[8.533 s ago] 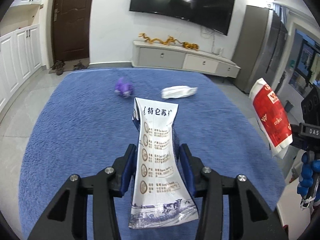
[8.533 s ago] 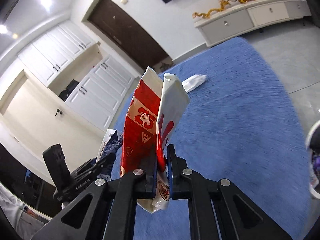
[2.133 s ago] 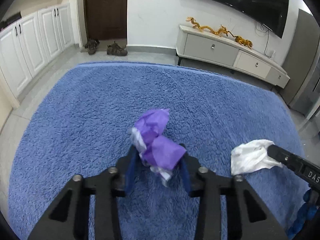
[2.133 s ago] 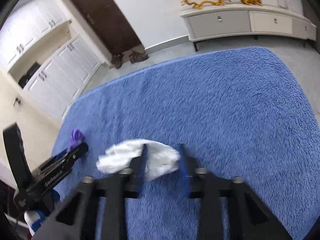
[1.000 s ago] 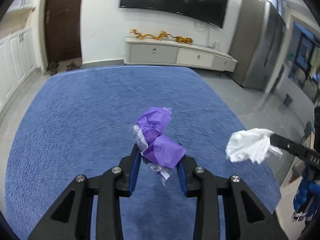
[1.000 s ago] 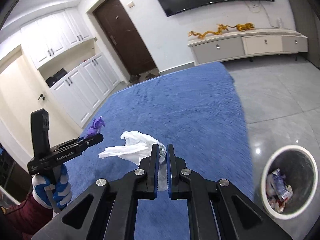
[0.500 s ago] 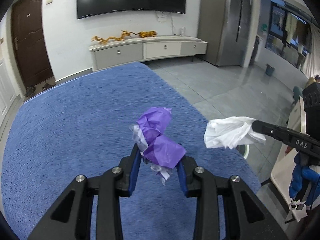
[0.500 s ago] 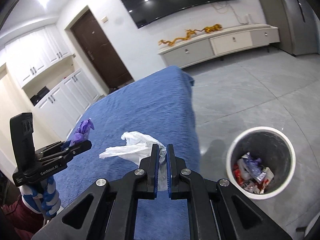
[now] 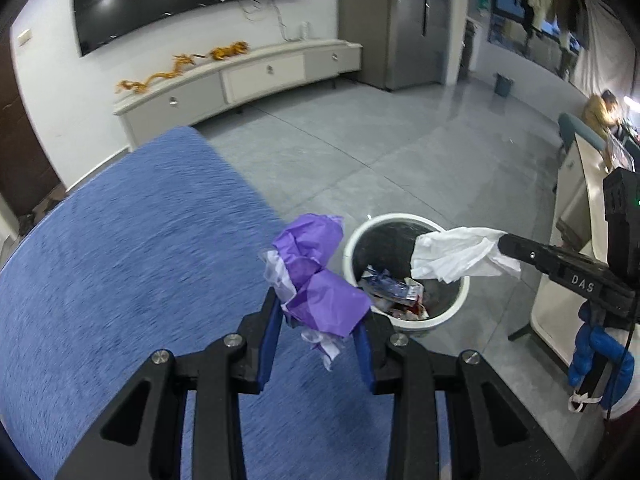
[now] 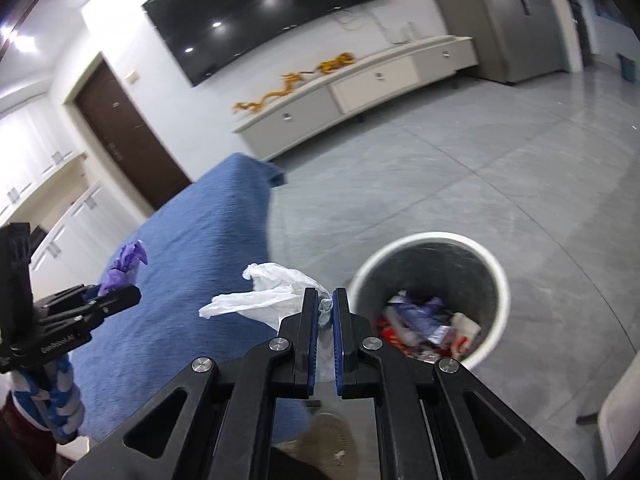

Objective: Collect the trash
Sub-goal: 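Carry the purple wrapper and white tissue with both grippers over the bin, then open both grippers to drop the wrapper and tissue into the bin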

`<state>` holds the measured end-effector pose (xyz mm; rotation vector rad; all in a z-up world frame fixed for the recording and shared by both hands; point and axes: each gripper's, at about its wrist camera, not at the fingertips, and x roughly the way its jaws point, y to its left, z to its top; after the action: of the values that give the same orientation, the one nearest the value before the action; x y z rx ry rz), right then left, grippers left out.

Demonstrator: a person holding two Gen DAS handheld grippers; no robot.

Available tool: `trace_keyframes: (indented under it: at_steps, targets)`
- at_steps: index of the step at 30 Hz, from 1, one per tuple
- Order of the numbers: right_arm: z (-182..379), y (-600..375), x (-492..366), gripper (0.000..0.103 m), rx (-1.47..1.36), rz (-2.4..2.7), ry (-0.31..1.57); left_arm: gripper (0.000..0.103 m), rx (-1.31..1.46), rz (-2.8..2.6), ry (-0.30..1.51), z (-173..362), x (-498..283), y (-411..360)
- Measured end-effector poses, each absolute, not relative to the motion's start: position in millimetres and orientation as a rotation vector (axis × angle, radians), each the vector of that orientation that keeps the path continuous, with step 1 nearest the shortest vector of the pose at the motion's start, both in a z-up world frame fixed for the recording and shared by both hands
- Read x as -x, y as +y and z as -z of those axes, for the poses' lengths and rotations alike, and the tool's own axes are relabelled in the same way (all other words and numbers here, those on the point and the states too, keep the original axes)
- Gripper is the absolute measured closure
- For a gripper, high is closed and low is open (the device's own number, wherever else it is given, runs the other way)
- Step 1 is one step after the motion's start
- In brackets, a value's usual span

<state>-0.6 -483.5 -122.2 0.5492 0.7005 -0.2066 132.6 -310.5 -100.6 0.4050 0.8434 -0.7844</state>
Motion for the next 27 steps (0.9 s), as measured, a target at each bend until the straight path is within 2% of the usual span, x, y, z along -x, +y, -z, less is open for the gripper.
trace_keyframes:
  at_steps: [12, 24, 26, 27]
  targets:
    - [155, -542, -20, 0.096, -0.516, 0.367, 0.754, 0.071, -0.518, 0.824, 0.948, 139, -152, -422]
    - [196, -578, -71, 0.095, -0.49, 0.439, 0.84, 0.069, -0.438, 0.851, 1.118, 182, -190, -474]
    - [203, -582, -78, 0.091, -0.485, 0.445, 0.857, 0.066, -0.411, 0.879, 1.151, 187, -194, -479]
    - [206, -584, -82, 0.091, -0.485, 0.448, 0.865, 0.056, -0.405, 0.886, 1.164, 190, -195, -483]
